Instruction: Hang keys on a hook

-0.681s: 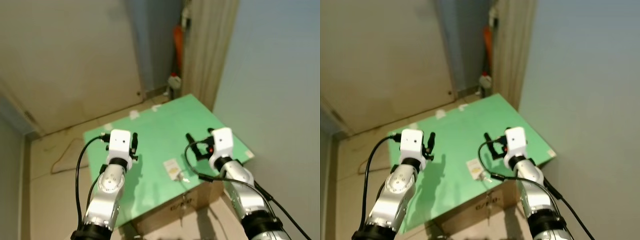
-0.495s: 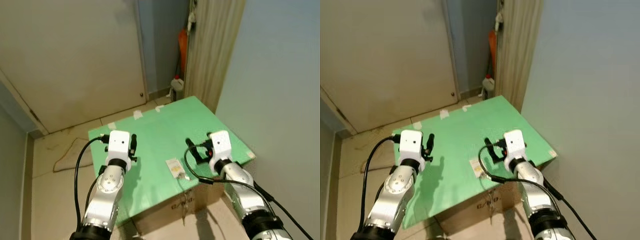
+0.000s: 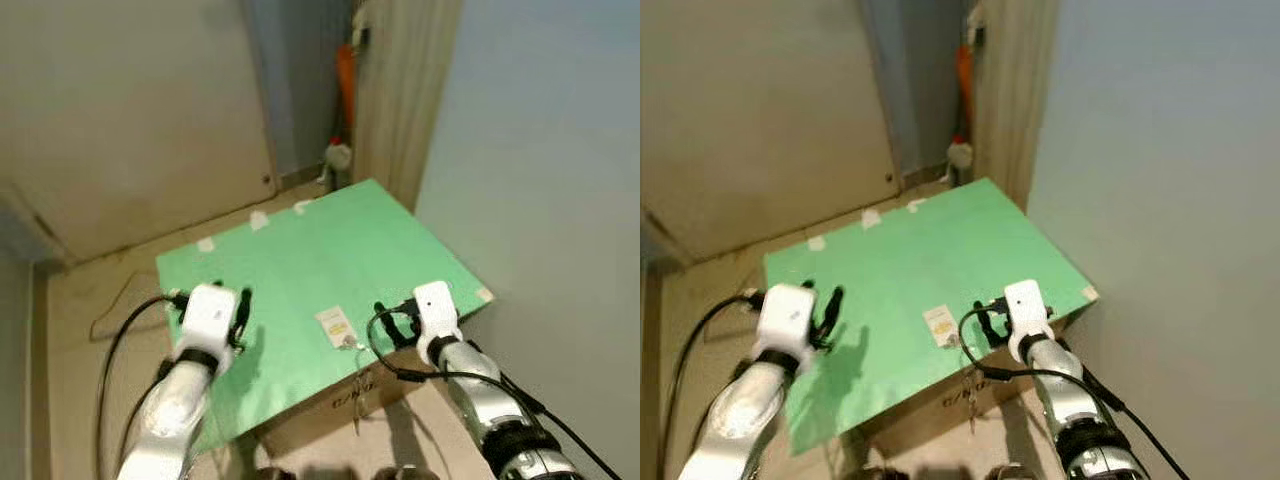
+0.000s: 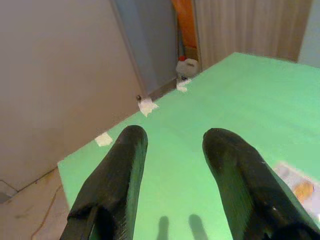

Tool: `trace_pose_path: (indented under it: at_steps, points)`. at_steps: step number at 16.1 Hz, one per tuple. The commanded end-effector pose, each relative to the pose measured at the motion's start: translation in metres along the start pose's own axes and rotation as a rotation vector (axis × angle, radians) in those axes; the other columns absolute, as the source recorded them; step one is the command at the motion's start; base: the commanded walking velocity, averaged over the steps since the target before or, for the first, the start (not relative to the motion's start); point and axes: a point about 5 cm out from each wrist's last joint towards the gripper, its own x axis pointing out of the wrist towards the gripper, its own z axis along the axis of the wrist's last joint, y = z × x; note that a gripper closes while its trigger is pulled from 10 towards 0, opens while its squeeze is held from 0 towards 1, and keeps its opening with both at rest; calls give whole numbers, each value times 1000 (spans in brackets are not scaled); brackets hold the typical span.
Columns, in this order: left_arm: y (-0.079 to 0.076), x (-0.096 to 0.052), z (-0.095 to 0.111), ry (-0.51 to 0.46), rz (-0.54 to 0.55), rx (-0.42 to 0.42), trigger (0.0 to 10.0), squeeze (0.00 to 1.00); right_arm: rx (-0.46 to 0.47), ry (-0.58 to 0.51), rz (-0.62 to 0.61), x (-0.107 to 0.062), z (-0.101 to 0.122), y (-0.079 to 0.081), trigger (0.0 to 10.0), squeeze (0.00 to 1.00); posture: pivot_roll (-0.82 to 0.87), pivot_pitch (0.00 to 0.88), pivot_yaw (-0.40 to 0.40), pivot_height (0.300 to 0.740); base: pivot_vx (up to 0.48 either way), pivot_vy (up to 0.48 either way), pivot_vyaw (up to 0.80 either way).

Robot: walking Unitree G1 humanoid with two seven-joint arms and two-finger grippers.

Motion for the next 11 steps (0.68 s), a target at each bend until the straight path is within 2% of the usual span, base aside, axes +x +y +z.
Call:
trace_pose_path:
  at_steps: [1,2,3,4,5,7,8,10,11]
  points:
    - [0,-18,-7,-16,-59,28,10000,0,-33,-11,12,4,3,5,10000,0,97,137,69,740,0,0,0]
    - [0,-18,-7,-16,-59,28,10000,0,-33,-11,12,4,3,5,10000,0,97,137,69,740,0,0,0]
    - [5,-38,-19,-16,-59,75,10000,0,-35,5,15,5,0,5,10000,0,158,176,55,740,0,0,0]
    - [7,-47,-24,-10,-45,85,10000,0,-25,8,13,5,0,5,10000,0,191,201,40,740,0,0,0]
    - [3,-63,-33,8,-39,84,10000,0,-12,14,13,7,0,3,10000,0,203,224,30,740,0,0,0]
    - [-11,-69,-37,19,-63,50,10000,0,-21,22,12,10,2,3,10000,0,195,263,25,740,0,0,0]
    - [-25,-72,-37,21,-91,19,10000,0,-33,24,14,11,4,2,10000,0,189,281,22,740,0,0,0]
    - [-34,-73,-34,12,-113,-7,10000,0,-46,35,13,12,4,1,10000,0,178,303,22,740,0,0,0]
    - [-48,-76,-26,-10,-121,-71,10000,0,-46,55,7,10,0,-1,10000,0,169,323,25,740,0,0,0]
